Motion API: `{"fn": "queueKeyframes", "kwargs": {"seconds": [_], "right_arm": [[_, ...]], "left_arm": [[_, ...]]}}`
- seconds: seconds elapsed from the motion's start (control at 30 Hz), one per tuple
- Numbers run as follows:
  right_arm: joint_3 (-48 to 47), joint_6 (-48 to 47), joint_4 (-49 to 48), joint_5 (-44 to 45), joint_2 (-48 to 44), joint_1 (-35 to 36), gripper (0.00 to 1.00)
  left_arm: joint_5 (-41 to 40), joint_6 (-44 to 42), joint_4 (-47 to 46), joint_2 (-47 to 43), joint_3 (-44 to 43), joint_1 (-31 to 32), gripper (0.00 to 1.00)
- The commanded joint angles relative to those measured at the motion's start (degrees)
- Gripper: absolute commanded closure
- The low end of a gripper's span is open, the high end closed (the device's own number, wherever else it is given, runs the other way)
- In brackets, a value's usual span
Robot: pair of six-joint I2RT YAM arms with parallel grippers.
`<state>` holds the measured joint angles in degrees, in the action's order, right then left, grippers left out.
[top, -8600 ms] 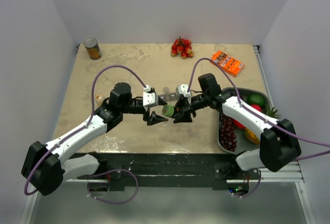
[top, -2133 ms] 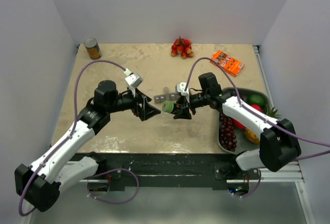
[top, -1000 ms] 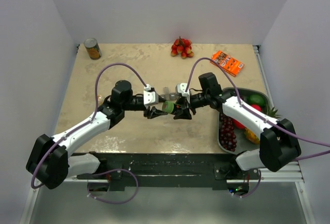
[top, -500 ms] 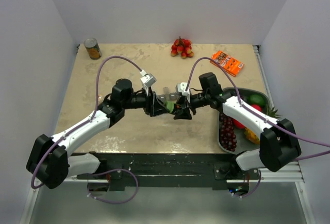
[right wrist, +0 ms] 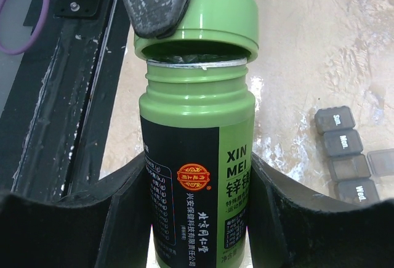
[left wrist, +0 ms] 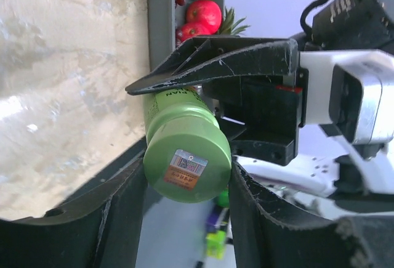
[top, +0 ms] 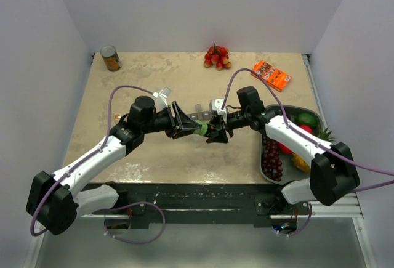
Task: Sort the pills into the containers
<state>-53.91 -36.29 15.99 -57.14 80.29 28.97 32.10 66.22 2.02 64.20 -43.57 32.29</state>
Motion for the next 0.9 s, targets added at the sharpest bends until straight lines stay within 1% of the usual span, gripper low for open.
{"fn": "queueKeyframes", "kwargs": {"seconds": [0.0, 0.03, 0.1, 0.17, 0.27, 0.3, 0.37, 0.4, 0.47, 0.5, 0.57, 0.6, 0.63, 0.67, 0.7, 0.73, 0.77, 0.8, 0.83, 0.87], "right_arm": [[-0.76, -0.88, -0.96, 2.21, 0.04, -0.23, 1.0], [-0.67, -1.06, -0.96, 2.21, -0.05, -0.14, 1.0], [-0.76, -1.23, -0.87, 2.39, -0.31, -0.32, 1.0], [-0.76, -1.41, -0.7, 2.48, -0.31, -0.23, 1.0], [-0.76, -1.5, -0.61, 2.48, -0.57, -0.23, 1.0], [-0.76, -1.5, -0.61, 2.22, -0.57, -0.23, 1.0], [-0.85, -1.5, -0.61, 1.86, -0.66, -0.32, 1.0], [-0.85, -1.41, -0.61, 1.77, -0.66, -0.23, 1.0], [-0.84, -1.15, -0.69, 1.6, -0.92, -0.58, 1.0], [-0.85, -0.97, -0.96, 1.6, -0.93, -0.67, 1.0], [-0.58, 0.16, -2.44, 1.95, -1.28, -1.46, 1.0], [-0.32, 1.13, -3.41, 2.21, -1.63, -1.9, 1.0], [-0.06, 3.31, -4.46, 2.74, -1.8, -2.25, 1.0], [0.73, 4.73, -7.17, 4.22, -2.41, -3.12, 1.0], [1.0, 6.05, -8.24, 5.02, -2.68, -3.57, 1.0], [1.44, 8.06, -9.04, 5.9, -2.86, -4.01, 1.0], [1.7, 9.04, -10.87, 7.82, -3.29, -4.71, 1.0], [1.88, 10.87, -11.76, 8.71, -3.39, -5.06, 1.0], [2.14, 11.33, -12.2, 9.41, -3.39, -5.24, 1.0], [2.23, 11.68, -12.91, 10.81, -3.13, -5.59, 1.0]], "left_arm": [[6.65, 15.15, -7.02, -0.84, -1.09, 0.49, 1.0], [6.84, 15.78, -8.68, -0.75, -0.55, 0.49, 1.0], [5.97, 15.79, -8.88, -1.53, 0.59, -0.3, 1.0], [5.61, 14.13, -6.6, -2.33, 1.03, -3.02, 1.0], [4.56, 9.03, -2.12, -5.13, 2.61, -7.76, 1.0], [4.29, 6.32, -2.11, -5.75, 4.35, -8.99, 1.0], [3.94, 3.76, 0.96, -7.07, 6.38, -12.42, 1.0], [3.33, 0.96, 1.23, -7.25, 8.48, -13.56, 1.0], [1.58, -3.26, 2.89, -6.38, 9.99, -16.2, 1.0], [-1.65, -7.98, 4.12, -5.5, 10.43, -16.99, 1.0], [-6.06, -13.45, 8.07, -1.65, 9.13, -19.45, 1.0], [-11.56, -17.48, 9.56, -0.15, 8.34, -20.16, 1.0], [-14.49, -18.83, 11.49, 1.43, 7.63, -21.38, 1.0], [-19.83, -20.23, 11.77, 4.23, 6.06, -21.66, 1.0], [-21.88, -22.86, 12.13, 5.57, 5.17, -21.75, 1.0], [-23.03, -23.49, 12.56, 6.89, 4.38, -22.18, 1.0], [-23.48, -24.11, 12.39, 8.9, 3.5, -22.19, 0.89], [-24.09, -24.64, 11.78, 9.7, 3.23, -22.19, 0.83], [-24.19, -24.64, 11.26, 10.23, 3.14, -22.19, 0.75], [-24.62, -24.99, 10.9, 11.28, 2.97, -22.19, 0.7]]}}
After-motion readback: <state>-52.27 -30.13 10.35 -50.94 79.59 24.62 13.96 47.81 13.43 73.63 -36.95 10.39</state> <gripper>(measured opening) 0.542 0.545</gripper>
